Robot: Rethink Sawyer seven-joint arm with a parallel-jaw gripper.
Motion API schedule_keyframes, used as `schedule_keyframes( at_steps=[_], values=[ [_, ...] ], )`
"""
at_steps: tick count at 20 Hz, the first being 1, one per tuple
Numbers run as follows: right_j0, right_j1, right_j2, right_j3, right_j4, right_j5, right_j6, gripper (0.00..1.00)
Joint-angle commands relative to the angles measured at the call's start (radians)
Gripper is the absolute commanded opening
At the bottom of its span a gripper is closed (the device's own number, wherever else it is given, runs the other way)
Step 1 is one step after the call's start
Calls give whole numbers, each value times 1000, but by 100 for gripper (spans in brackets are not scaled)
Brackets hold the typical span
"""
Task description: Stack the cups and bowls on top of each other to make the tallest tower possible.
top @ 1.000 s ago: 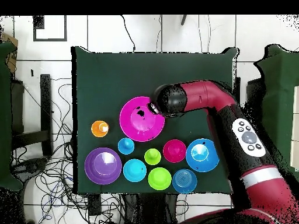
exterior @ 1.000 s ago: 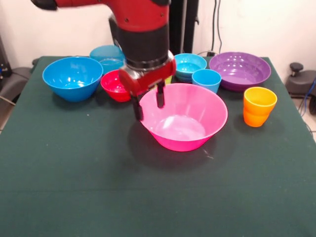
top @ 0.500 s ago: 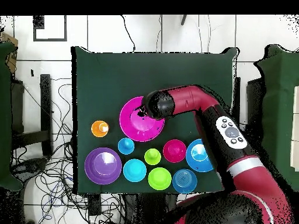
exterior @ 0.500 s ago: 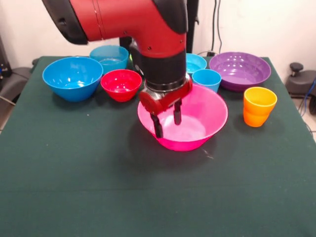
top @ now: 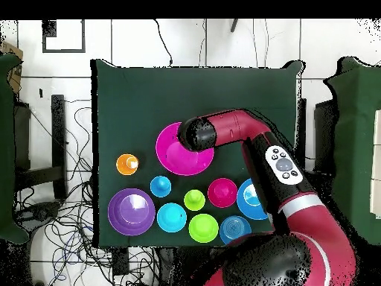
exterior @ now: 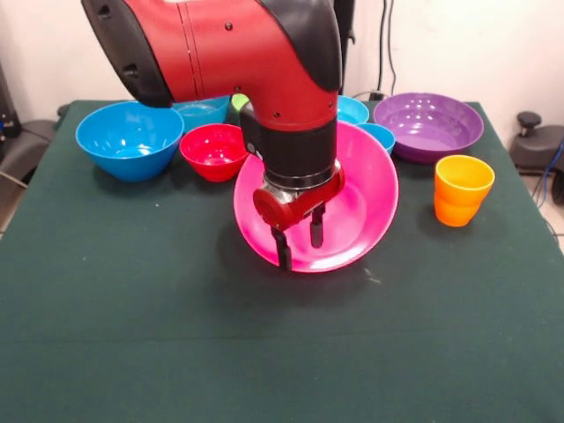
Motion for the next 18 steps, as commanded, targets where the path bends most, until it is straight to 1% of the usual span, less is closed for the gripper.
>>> schedule_keyframes(
  at_steps=[1, 8, 13, 14, 15, 16, 18],
  values=[
    [37, 42, -93, -59, -86, -34, 26, 100],
    [25, 56, -98, -89, -92, -47, -19, 100],
    [8, 72, -104, -163, -129, -43, -109, 100],
    [-1, 63, -102, -175, -134, -25, -143, 100],
    [-4, 49, -104, -176, -135, -12, -156, 100],
    [-6, 18, -109, -171, -139, 13, -176, 100],
    [-2, -18, -121, -161, -154, 20, -177, 100]
  ],
)
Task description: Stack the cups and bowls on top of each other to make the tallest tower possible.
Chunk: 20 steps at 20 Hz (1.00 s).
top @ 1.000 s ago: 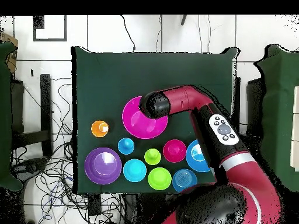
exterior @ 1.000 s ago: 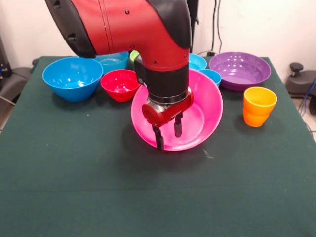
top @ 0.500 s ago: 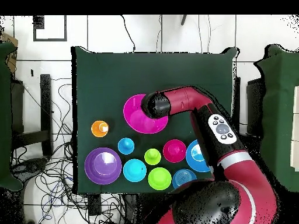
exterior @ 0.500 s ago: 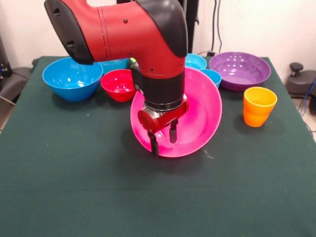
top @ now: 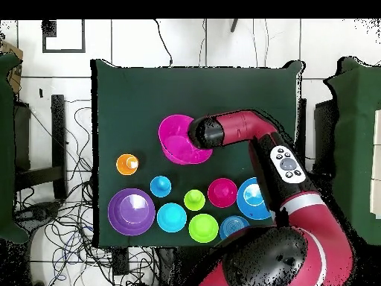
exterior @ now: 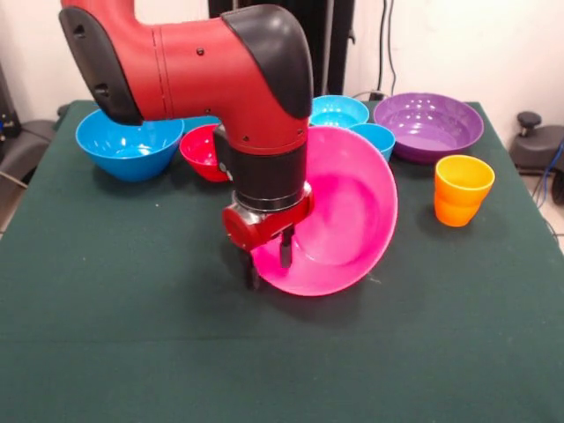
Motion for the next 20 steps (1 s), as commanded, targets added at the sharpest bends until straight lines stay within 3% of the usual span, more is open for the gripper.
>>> schedule_keyframes(
  at_steps=[1, 6, 12, 20],
  values=[
    [2, -65, -76, -90, -139, 28, -166, 100],
    [21, -24, -90, -127, -201, -45, -101, 100],
    [37, -16, -87, -98, -195, -49, -48, 100],
    [70, 22, -98, -135, -200, -70, -21, 100]
  ],
)
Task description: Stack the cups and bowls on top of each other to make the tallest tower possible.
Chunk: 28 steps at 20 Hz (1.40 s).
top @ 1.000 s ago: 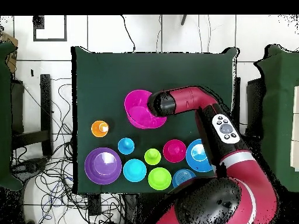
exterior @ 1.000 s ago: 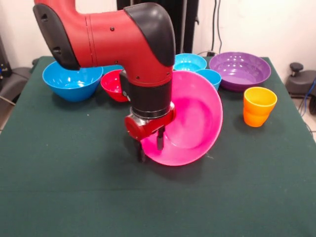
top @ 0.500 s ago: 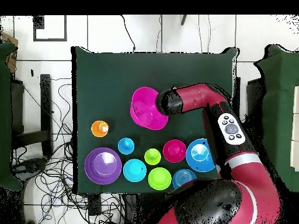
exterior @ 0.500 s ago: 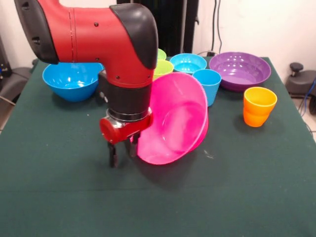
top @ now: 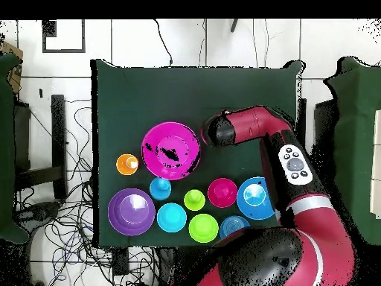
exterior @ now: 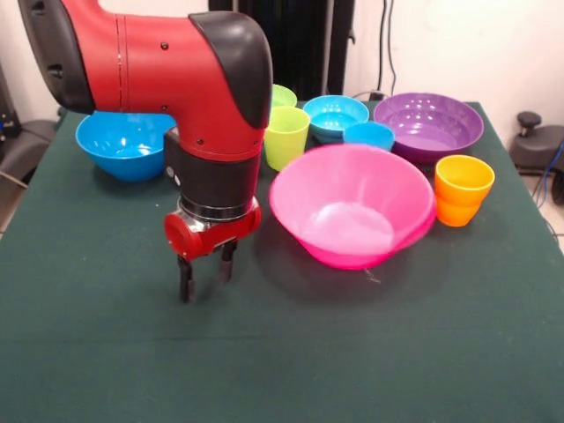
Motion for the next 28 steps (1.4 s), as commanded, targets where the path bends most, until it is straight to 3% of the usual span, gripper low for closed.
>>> schedule_keyframes(
  at_steps=[1, 5, 8, 12, 16, 20, 23, 28],
  values=[
    [54, 25, -32, -57, -76, -44, -23, 100],
    [19, -11, 13, 10, 24, 43, -75, 100],
    [-35, -103, 86, 162, 211, 223, -109, 100],
    [-31, -219, 97, 252, 308, 315, -92, 100],
    [-37, -270, 97, 278, 344, 346, -112, 100],
    [-59, -270, 111, 280, 357, 360, -139, 100],
    [-48, -232, 116, 271, 350, 327, -114, 100],
    [-14, -108, 97, 226, 300, 184, -37, 100]
  ],
)
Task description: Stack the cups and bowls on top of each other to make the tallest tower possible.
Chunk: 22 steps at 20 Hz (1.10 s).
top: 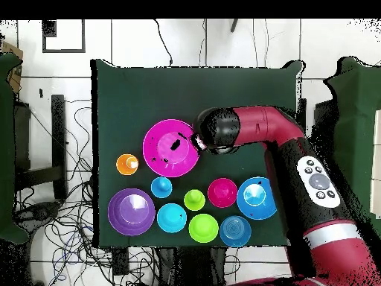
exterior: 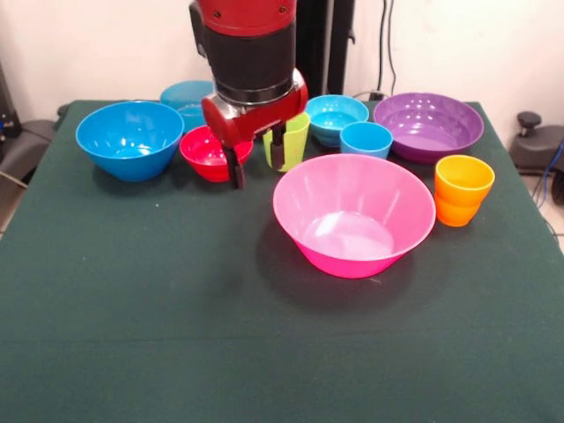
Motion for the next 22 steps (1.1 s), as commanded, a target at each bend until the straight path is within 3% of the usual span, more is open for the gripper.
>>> schedule_keyframes(
  at_steps=[1, 7, 15, 22],
  values=[
    [43, 144, 22, 7, -42, -107, -24, 100],
    [76, 203, -4, -35, -67, -187, 15, 100],
    [109, 206, -42, -47, -66, -216, 40, 100],
    [174, 174, -162, -67, -130, -261, 132, 100]
  ],
)
